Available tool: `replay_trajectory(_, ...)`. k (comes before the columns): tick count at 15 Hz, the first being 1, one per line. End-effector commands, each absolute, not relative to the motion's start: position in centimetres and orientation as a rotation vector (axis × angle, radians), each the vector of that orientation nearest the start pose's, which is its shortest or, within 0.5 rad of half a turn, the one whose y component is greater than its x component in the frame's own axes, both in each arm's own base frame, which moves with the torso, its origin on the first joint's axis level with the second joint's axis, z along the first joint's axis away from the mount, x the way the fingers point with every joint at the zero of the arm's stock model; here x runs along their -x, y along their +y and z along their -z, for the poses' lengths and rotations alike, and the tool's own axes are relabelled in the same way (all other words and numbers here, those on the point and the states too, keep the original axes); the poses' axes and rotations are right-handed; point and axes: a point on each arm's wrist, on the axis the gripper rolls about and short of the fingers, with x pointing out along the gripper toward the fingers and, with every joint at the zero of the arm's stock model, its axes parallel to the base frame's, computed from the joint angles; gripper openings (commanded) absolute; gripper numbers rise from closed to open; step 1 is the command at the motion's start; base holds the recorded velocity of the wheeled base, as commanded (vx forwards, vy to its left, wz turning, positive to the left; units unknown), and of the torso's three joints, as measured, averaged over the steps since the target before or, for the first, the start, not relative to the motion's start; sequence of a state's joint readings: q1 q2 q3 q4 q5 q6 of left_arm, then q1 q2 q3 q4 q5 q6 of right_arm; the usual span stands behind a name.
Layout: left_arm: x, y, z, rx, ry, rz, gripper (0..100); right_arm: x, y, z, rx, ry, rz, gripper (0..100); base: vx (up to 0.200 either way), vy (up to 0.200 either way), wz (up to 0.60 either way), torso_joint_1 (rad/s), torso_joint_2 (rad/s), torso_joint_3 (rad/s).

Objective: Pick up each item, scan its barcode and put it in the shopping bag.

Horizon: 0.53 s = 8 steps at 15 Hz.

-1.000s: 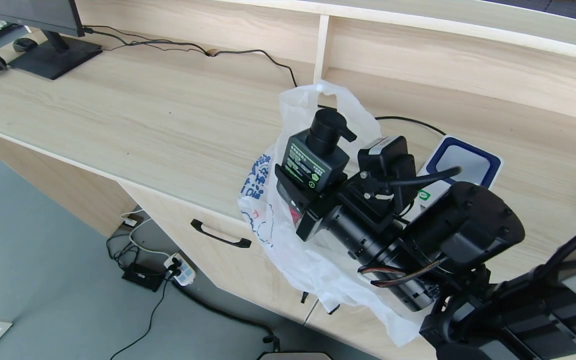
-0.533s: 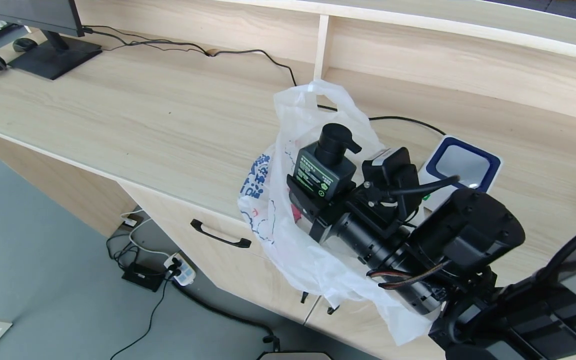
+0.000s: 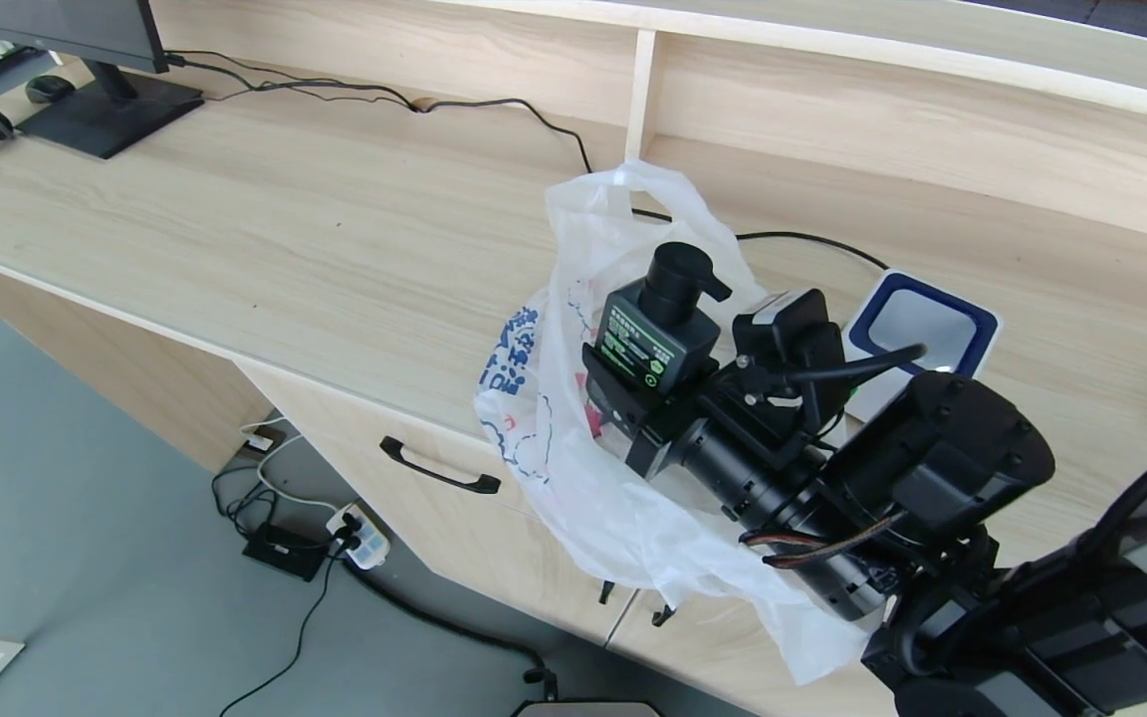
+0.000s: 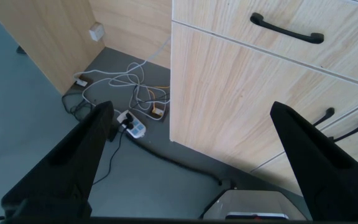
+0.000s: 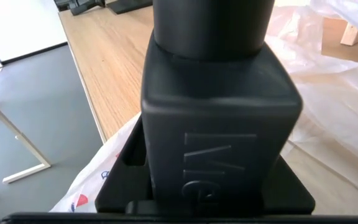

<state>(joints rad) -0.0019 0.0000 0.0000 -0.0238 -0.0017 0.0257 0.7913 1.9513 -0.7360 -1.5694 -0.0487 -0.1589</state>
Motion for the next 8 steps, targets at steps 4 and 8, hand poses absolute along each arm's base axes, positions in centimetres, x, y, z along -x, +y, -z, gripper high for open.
replay_trajectory(4, 2.27, 0.0, -7.8, -0.026, -0.023, 0.003, 100, -23.67, 23.95, -17.61, 0.003, -0.383, -0.709, 0, 0.0, 0.0, 0.0, 0.0, 0.0, 0.0)
replay_trajectory(8, 2.27, 0.0, -7.8, -0.026, -0.023, 0.003, 100, -23.34, 23.62, -18.15, -0.006, -0.395, -0.709, 0, 0.0, 0.0, 0.0, 0.0, 0.0, 0.0)
